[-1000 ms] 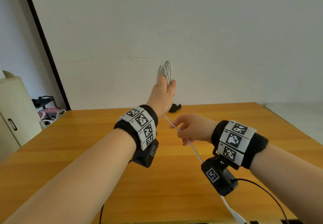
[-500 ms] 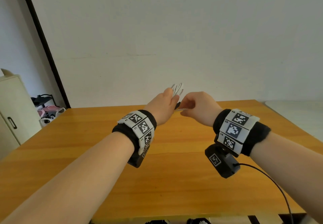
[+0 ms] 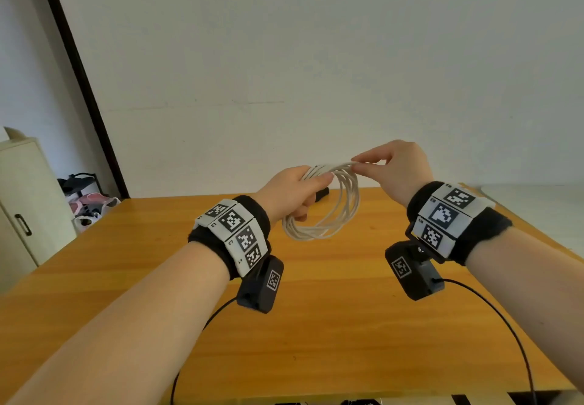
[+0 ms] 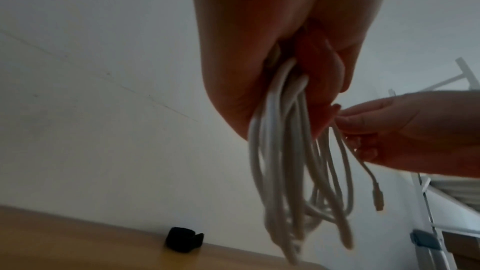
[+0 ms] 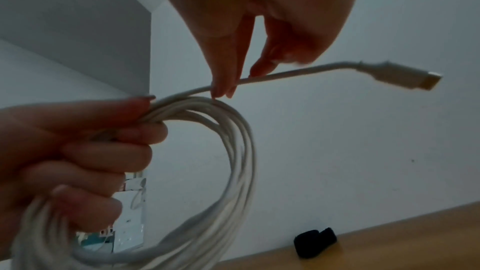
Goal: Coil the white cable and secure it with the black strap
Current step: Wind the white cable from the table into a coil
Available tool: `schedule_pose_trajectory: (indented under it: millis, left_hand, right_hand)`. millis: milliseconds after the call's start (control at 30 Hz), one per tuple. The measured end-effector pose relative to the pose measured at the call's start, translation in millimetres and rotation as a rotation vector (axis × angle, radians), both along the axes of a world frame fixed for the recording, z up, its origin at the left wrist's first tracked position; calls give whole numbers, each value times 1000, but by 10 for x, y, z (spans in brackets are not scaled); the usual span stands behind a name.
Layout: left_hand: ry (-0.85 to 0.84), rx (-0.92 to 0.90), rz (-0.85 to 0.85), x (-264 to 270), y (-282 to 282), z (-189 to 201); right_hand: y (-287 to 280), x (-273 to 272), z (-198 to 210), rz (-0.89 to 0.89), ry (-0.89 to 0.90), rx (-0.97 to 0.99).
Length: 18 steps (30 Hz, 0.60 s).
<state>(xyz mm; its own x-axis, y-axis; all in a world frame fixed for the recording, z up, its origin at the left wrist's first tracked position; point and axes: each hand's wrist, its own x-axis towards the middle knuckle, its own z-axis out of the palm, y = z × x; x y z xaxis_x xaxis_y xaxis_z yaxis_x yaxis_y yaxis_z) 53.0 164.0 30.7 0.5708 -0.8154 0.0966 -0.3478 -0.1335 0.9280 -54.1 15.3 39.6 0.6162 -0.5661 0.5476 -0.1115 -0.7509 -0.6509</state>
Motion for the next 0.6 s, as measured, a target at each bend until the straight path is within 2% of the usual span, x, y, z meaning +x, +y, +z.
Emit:
schedule_pose_trajectory:
  millis: [167,300,433,533,600]
  left_hand:
    - [184,-44,-84,-23,52,69]
    - [291,-89,-93,-17,67,100]
    - [412,-150,-88,-28,63,107]
    - [505,-207,-101,-50,59,121]
    - [561,-244,-115,-67,52,135]
  right_hand:
    - [7,14,-30,165,-49,223]
    - [6,39,-79,220,-58,364]
    - [91,35,-108,418,-100,678]
    - [125,59,-154,428,-89,635]
    - [138,69,-169,437,-107,684]
